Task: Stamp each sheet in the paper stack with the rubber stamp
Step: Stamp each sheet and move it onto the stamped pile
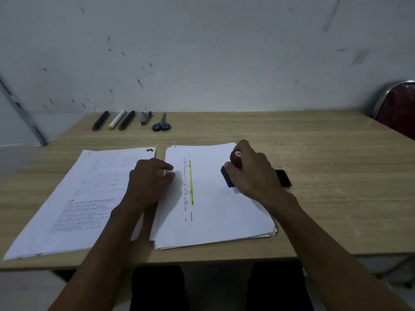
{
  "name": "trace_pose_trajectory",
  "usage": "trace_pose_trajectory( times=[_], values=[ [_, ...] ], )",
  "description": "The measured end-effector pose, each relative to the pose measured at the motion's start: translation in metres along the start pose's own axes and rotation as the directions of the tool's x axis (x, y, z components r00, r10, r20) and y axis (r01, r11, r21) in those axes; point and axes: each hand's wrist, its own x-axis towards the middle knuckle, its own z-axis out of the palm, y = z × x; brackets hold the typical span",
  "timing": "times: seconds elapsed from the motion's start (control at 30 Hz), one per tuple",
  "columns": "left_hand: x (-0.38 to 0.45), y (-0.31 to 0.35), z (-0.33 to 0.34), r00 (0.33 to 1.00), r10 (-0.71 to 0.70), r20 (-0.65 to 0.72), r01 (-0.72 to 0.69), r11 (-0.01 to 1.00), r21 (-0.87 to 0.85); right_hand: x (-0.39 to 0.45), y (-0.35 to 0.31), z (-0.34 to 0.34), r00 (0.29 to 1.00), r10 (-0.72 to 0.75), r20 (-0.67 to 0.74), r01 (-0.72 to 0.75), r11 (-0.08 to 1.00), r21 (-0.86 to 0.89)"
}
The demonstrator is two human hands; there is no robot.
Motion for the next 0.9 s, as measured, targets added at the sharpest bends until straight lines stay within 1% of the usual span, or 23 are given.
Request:
trace_pose_trajectory(
  times=[0.17,0.4,0.57,0.7,0.83,0.9],
  values=[
    [-0.003,-0.009,0.004,0.999,0.003,0.048,-0.004,1.000,0.017,-0.001,-0.012,0.017,0.998,-0.057,0.040,0.060,0.995,-0.078],
    [-0.001,-0.018,0.009,0.999,-0.002,0.044,0.002,1.000,-0.007,-0.002,-0.014,0.031,0.995,-0.096,0.019,0.098,0.976,-0.197],
    [0.000,-0.019,0.011,0.998,-0.025,0.053,0.025,1.000,-0.006,0.000,-0.015,0.035,0.998,-0.053,0.036,0.060,0.968,-0.244],
    [0.002,-0.024,0.014,0.999,0.008,0.050,-0.008,1.000,-0.004,0.006,-0.019,0.034,0.998,-0.010,0.068,0.032,0.943,-0.332],
    [0.001,-0.026,0.017,0.999,0.034,0.012,-0.034,0.999,-0.002,0.011,-0.022,0.035,0.995,-0.037,0.088,0.074,0.876,-0.476],
    [0.000,-0.027,0.018,0.999,0.041,-0.001,-0.041,0.999,-0.005,0.012,-0.021,0.036,0.996,-0.039,0.081,0.075,0.858,-0.508]
  ],
)
